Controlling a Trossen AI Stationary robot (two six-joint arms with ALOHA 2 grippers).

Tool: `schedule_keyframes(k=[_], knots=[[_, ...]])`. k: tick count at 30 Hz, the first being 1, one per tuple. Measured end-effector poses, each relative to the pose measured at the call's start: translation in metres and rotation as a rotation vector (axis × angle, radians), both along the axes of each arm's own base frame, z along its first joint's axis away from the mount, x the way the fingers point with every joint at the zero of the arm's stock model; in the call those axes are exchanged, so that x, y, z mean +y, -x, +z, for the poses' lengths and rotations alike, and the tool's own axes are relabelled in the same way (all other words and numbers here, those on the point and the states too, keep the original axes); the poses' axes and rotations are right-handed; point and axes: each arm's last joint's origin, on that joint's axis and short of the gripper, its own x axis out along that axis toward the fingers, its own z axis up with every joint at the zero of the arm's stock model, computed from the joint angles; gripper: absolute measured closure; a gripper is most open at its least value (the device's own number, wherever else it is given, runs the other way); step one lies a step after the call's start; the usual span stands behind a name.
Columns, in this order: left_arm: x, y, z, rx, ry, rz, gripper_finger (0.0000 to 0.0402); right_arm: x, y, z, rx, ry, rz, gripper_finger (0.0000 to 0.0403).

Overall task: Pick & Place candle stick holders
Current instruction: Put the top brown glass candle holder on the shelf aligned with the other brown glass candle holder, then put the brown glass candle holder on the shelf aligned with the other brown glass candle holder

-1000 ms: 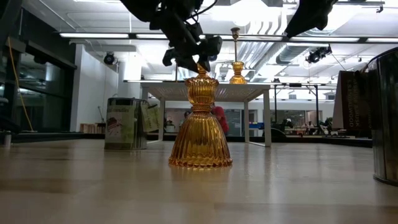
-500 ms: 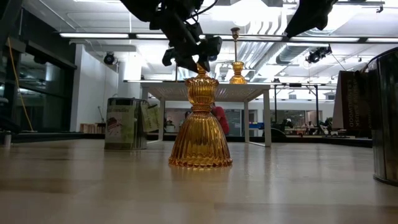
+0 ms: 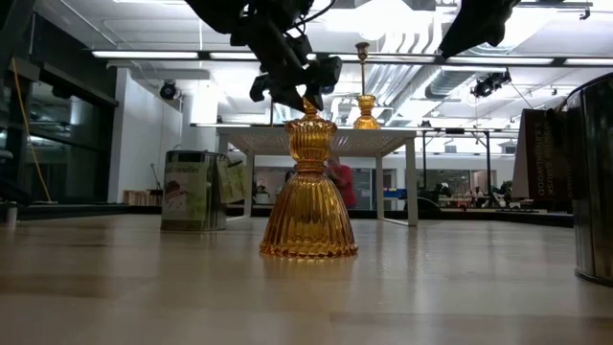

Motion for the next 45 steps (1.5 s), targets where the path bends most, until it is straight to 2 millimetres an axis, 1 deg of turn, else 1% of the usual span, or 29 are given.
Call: schedule_keyframes(k=[19, 27, 36, 45], knots=[[-0.0002, -0.0003, -0.0003, 0.002, 0.001, -0.008, 0.0258, -0.0001, 0.0000, -0.0001, 0.000, 0.000, 0.000, 0.0263], [-0.0003, -0.0003, -0.0009, 0.003, 0.004, -0.010, 0.0218, 0.0000, 0.0000, -0.0001, 0.000, 0.000, 0.000, 0.0263], [-0.0001, -0.0008, 0.0004, -0.003, -0.008, -0.010, 0.0190, 0.0000, 0.0000, -0.0001, 0.001, -0.001, 0.001, 0.0263], [-0.0001, -0.0006, 0.0001, 0.017, -0.018, -0.016, 0.0115, 0.0001, 0.0004, -0.0006, 0.007, -0.004, 0.003, 0.0263]])
